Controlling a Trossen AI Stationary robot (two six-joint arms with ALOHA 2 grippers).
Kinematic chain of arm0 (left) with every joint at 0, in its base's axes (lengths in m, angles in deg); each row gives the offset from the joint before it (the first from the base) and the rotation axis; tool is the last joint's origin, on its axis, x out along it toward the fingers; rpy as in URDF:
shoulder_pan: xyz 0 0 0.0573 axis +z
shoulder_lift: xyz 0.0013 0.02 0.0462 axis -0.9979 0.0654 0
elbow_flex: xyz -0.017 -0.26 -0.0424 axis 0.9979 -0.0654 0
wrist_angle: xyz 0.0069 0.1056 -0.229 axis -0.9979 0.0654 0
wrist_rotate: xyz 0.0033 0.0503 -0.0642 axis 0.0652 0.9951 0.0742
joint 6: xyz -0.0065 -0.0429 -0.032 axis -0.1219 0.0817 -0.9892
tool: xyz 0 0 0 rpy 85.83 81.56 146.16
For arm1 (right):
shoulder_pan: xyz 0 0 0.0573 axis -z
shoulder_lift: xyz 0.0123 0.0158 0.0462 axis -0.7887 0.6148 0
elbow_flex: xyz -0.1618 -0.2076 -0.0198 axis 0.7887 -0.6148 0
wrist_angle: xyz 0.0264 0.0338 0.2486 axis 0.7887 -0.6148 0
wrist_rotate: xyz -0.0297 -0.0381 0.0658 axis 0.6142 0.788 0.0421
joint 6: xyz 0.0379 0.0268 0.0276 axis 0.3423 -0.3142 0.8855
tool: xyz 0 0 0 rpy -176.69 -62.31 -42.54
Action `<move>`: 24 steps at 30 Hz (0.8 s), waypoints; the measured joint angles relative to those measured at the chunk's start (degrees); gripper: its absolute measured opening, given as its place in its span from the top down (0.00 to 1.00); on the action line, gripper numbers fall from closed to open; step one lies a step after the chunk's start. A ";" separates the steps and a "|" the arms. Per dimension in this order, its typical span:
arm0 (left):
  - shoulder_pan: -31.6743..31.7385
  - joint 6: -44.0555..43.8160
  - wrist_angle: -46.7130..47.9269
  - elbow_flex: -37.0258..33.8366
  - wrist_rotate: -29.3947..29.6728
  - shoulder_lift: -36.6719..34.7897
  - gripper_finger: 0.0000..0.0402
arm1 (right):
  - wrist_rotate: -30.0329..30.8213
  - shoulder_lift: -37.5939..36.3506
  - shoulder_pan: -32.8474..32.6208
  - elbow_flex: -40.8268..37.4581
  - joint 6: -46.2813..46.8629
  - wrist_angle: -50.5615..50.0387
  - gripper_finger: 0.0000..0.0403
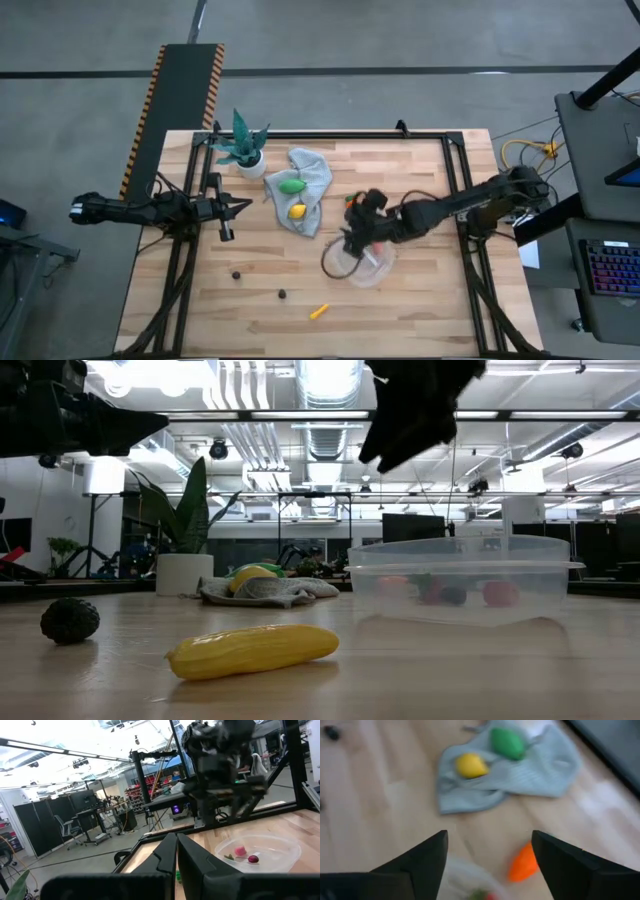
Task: Pick and placing Produce into tupperware
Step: Put the carrot into the transparent bin
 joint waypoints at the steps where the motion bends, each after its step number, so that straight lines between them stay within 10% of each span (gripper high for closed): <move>1: 0.00 0.00 0.00 0.02 -0.02 0.00 1.00 | -0.07 0.10 1.11 2.12 0.18 -2.46 0.29; 14: 0.00 0.00 0.03 0.02 -0.02 0.00 1.00 | -17.02 1.01 17.96 10.38 5.03 -10.58 0.19; 24: -0.02 0.02 0.10 0.00 -0.02 0.04 1.00 | -18.65 7.90 22.31 10.16 5.44 -16.41 0.19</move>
